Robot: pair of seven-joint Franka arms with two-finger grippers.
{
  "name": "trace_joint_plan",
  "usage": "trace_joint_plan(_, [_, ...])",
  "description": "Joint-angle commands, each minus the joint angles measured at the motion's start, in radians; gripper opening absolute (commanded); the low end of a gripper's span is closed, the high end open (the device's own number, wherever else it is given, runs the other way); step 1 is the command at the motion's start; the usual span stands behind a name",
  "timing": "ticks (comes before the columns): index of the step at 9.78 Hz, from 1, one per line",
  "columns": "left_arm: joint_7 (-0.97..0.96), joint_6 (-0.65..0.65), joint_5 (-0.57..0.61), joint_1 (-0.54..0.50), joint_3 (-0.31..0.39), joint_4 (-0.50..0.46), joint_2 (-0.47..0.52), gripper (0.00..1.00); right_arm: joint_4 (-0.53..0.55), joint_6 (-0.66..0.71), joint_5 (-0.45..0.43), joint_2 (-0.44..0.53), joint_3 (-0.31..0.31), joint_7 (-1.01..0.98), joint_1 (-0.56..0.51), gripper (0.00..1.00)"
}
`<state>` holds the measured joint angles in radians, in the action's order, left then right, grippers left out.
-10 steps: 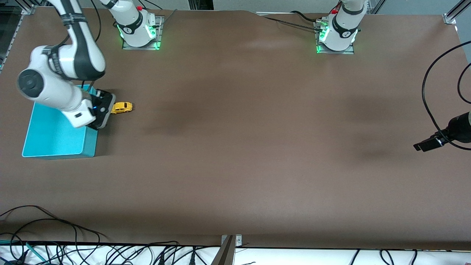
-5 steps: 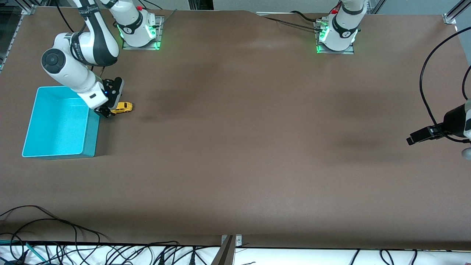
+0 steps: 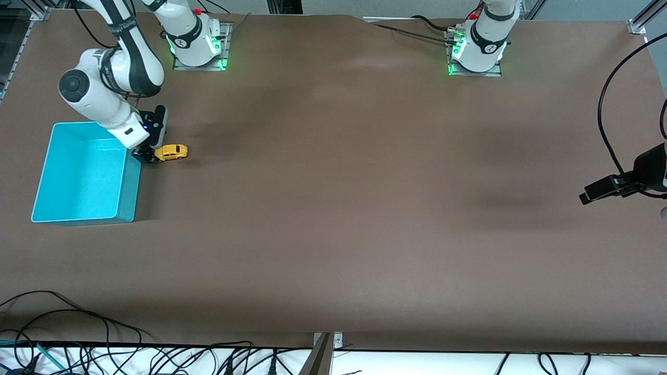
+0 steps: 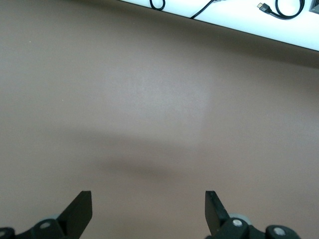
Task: Wind up and store yellow beetle car
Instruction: 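Lower the right gripper onto the car beside the box and grasp it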
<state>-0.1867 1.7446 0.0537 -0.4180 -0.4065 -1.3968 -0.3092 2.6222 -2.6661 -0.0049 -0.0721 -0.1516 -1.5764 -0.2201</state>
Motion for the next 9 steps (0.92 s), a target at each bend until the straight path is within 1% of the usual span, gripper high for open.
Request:
trace_joint_plan(1, [0.03, -0.02, -0.008, -0.004, -0.018, 0.018, 0.001, 1.0, 0.018, -0.086, 0.017, -0.05, -0.016, -0.027, -0.013, 1.0])
trace_joint_plan(3, [0.042, -0.02, -0.008, -0.005, -0.021, 0.018, 0.001, 1.0, 0.03, -0.132, 0.016, -0.075, -0.017, -0.028, -0.013, 1.0])
trace_joint_plan(4, [0.043, -0.02, -0.008, -0.004, -0.021, 0.018, 0.001, 1.0, 0.033, -0.14, 0.013, -0.08, -0.017, -0.031, -0.013, 0.96])
trace_joint_plan(5, [0.043, -0.02, -0.008, -0.004, -0.023, 0.018, 0.001, 1.0, 0.033, -0.14, 0.014, -0.077, -0.017, -0.055, -0.013, 0.7])
trace_joint_plan(6, [0.043, -0.02, -0.008, -0.004, -0.023, 0.016, -0.001, 1.0, 0.033, -0.14, 0.013, -0.078, -0.017, -0.057, -0.013, 0.5])
trace_joint_plan(8, [0.044, -0.019, -0.009, -0.004, -0.021, 0.016, -0.001, 1.0, 0.033, -0.135, 0.014, -0.071, -0.017, -0.057, -0.013, 0.02])
trace_joint_plan(9, [0.044, -0.019, -0.009, -0.004, -0.021, 0.016, -0.001, 1.0, 0.033, -0.123, 0.014, -0.049, -0.017, -0.057, -0.013, 0.0])
